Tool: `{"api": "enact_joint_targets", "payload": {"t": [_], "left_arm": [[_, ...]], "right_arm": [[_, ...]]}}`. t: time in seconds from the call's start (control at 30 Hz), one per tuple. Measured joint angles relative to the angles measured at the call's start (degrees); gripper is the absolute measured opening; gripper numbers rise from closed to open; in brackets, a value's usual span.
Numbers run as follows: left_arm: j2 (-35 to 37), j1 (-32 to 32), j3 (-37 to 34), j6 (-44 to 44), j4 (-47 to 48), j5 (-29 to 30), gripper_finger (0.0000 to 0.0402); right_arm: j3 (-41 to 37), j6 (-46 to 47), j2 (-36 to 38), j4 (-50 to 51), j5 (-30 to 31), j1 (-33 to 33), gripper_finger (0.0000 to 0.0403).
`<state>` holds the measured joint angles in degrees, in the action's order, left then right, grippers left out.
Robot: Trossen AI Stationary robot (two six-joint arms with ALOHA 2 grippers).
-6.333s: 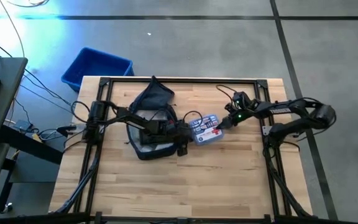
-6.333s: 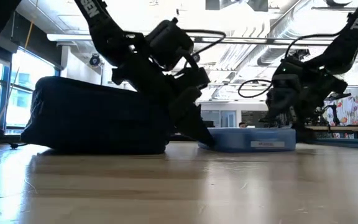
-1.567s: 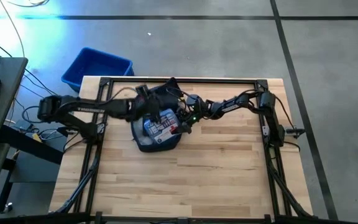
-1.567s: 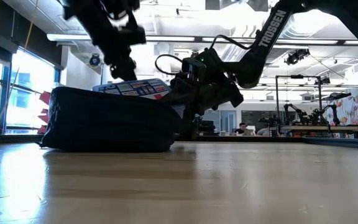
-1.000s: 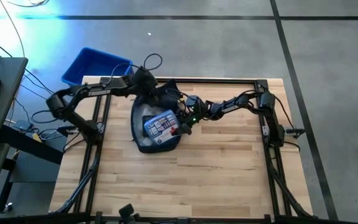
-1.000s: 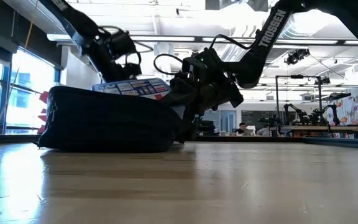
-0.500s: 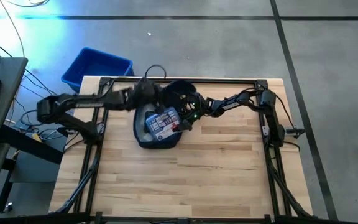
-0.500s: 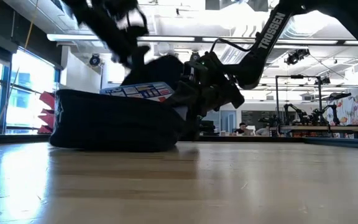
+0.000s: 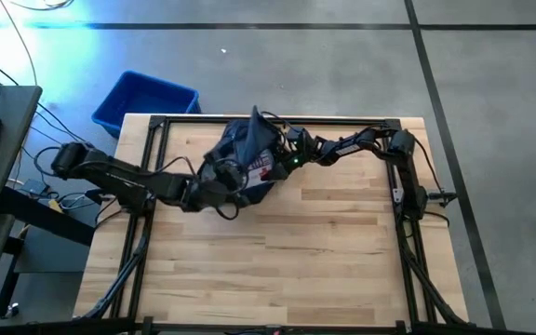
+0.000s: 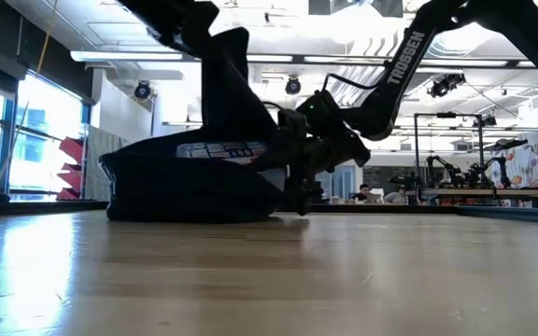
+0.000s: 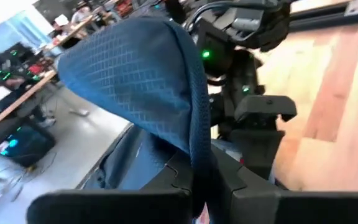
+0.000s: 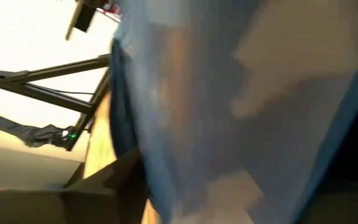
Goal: Unpack backpack
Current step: Put the blue transparent first aid kit into the blue backpack
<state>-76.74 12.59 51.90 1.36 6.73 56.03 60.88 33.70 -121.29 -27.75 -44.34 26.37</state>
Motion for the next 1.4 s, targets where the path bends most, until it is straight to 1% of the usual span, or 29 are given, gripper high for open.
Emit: {"api": "enact_joint_targets", "payload": {"t": [0.1, 0.17, 0.3, 0.43, 0.53, 0.6, 0.67, 0.73, 0.97, 1.1, 1.3, 1.4], "left_arm": [[-0.63, 0.01, 0.00, -3.95, 2.32, 0.01, 0.0000], [-0.66, 0.03, 0.00, -5.83, 3.70, 0.30, 0.0000], [-0.66, 0.03, 0.00, -9.42, 6.42, 2.37, 0.0000], [-0.65, 0.02, 0.00, -11.75, 8.46, 3.98, 0.0000], [-0.66, 0.01, 0.00, -13.37, 9.69, 5.78, 0.0000], [-0.66, 0.03, 0.00, -14.82, 10.95, 6.60, 0.0000], [-0.66, 0.03, -0.02, -16.79, 12.11, 7.05, 0.0000], [-0.66, -0.13, -0.81, -18.05, 11.74, 7.65, 0.0000], [-0.66, -0.32, -5.11, -23.57, 11.02, 8.02, 0.0000], [-0.66, -0.18, -6.43, -24.87, 11.03, 8.77, 0.0000], [-0.66, -0.04, -6.88, -25.31, 11.27, 8.89, 0.0000], [-0.66, -0.03, -6.88, -25.30, 11.14, 8.90, 0.0000]], "right_arm": [[0.00, -0.78, 0.00, -0.41, -0.33, 0.00, 0.0268], [0.00, -1.00, 0.00, -0.65, -0.61, 0.02, 0.0290], [0.07, -0.59, 0.16, -0.88, -0.67, 0.04, 0.0310], [0.07, -1.39, 2.24, 0.70, -1.17, 0.10, 0.0313], [0.16, -5.11, 5.48, 4.10, -1.29, 0.53, 0.0313], [0.72, -8.47, 7.43, 8.01, 0.31, 0.77, 0.0313], [1.48, -11.62, 8.44, 11.45, 4.97, 0.58, 0.0313], [2.24, -14.32, 8.46, 12.99, 7.19, -0.14, 0.0313], [2.45, -23.46, 9.63, 15.23, 8.55, -2.95, 0.0314], [2.36, -28.78, 13.01, 18.80, 9.20, -2.90, 0.0314], [2.36, -40.24, 19.63, 24.78, 12.94, -4.06, 0.0314], [2.38, -45.10, 20.96, 28.10, 14.34, -5.60, 0.0314]]}}
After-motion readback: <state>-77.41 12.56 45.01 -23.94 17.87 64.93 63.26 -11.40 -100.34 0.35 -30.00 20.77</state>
